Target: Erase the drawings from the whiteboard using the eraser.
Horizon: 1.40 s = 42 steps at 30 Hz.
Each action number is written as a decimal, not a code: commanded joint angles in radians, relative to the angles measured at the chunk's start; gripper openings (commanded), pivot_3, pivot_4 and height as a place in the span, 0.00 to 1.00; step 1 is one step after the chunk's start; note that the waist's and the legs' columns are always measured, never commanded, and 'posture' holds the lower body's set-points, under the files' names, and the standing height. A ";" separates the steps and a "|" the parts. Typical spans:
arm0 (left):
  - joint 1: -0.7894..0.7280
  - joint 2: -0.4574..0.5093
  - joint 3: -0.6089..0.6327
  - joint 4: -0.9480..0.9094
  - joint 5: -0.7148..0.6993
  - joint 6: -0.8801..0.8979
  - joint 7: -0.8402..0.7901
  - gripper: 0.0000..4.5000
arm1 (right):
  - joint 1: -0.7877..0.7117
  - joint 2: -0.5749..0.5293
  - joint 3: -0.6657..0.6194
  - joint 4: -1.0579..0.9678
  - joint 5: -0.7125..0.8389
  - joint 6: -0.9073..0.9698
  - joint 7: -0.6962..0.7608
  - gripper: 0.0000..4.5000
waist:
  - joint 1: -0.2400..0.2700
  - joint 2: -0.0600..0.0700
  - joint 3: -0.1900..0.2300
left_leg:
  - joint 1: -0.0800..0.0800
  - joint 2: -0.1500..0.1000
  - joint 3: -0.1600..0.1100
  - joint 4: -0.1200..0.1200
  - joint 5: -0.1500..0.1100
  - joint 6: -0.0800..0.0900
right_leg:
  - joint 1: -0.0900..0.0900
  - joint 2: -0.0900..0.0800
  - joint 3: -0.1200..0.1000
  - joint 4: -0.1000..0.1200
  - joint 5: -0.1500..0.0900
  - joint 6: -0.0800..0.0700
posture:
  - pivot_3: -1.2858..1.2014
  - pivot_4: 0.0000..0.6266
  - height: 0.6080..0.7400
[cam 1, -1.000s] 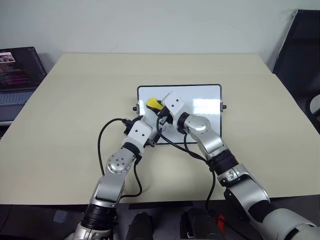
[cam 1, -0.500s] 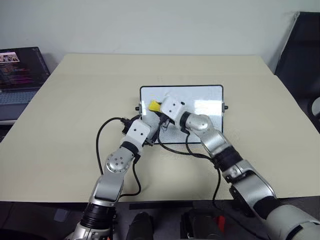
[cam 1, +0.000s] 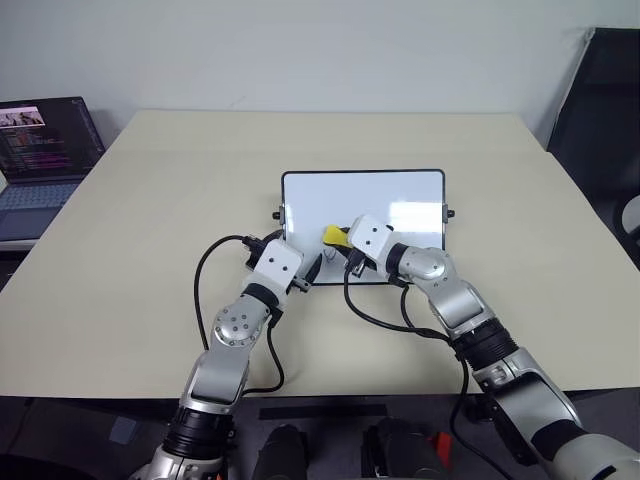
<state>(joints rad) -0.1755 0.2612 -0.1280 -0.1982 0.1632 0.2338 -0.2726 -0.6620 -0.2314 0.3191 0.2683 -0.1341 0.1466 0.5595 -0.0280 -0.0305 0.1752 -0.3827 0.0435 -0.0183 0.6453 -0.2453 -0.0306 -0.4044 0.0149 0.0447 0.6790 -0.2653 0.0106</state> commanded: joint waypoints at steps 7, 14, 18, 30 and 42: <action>0.131 -0.019 -0.046 -0.158 -0.025 0.015 -0.024 1.00 | 0.031 -0.011 -0.114 -0.092 0.039 0.063 -0.061 0.23 | -0.001 0.000 0.001 | -0.001 0.001 0.000 -0.001 0.000 0.000 | -0.001 0.000 0.000 -0.001 0.000 0.000 | 0.52 0.24 1.00; 0.245 -0.035 -0.024 -0.149 -0.043 -0.021 0.003 1.00 | 0.042 -0.011 -0.102 -0.129 0.040 0.021 -0.056 0.23 | -0.003 0.001 0.004 | -0.003 0.001 0.001 -0.003 0.000 0.000 | -0.003 0.000 0.000 -0.003 -0.001 -0.001 | 0.52 0.24 1.00; 0.253 -0.036 -0.021 -0.147 -0.045 -0.029 0.009 1.00 | 0.035 0.016 -0.069 -0.109 0.035 0.011 -0.048 0.23 | -0.004 0.001 0.004 | -0.004 0.001 0.001 -0.003 0.000 0.000 | -0.004 0.000 0.000 -0.003 -0.001 -0.001 | 0.52 0.24 1.00; 0.229 -0.036 -0.011 -0.157 -0.045 -0.015 0.012 1.00 | 0.039 0.014 0.052 -0.005 -0.060 0.051 -0.003 0.23 | -0.008 0.001 0.004 | -0.001 0.002 0.002 -0.005 -0.001 0.000 | -0.004 0.000 0.001 -0.002 -0.002 -0.003 | 0.52 0.24 1.00; 0.220 -0.031 0.016 -0.180 -0.048 0.015 0.019 1.00 | 0.155 -0.046 0.156 -0.101 -0.106 0.147 0.099 0.23 | -0.006 0.001 0.003 | 0.002 0.002 0.000 -0.003 0.000 0.000 | -0.001 0.000 0.000 -0.001 -0.005 -0.009 | 0.52 0.24 1.00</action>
<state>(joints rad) 0.0529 0.2304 -0.1181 -0.3254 0.1226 0.2545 -0.2546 -0.5291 -0.2543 0.4693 0.1229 -0.2131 0.2305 0.6512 -0.0337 -0.0293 0.1782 -0.3805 0.0450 -0.0182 0.6421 -0.2458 -0.0310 -0.4056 0.0152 0.0445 0.6780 -0.2706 0.0017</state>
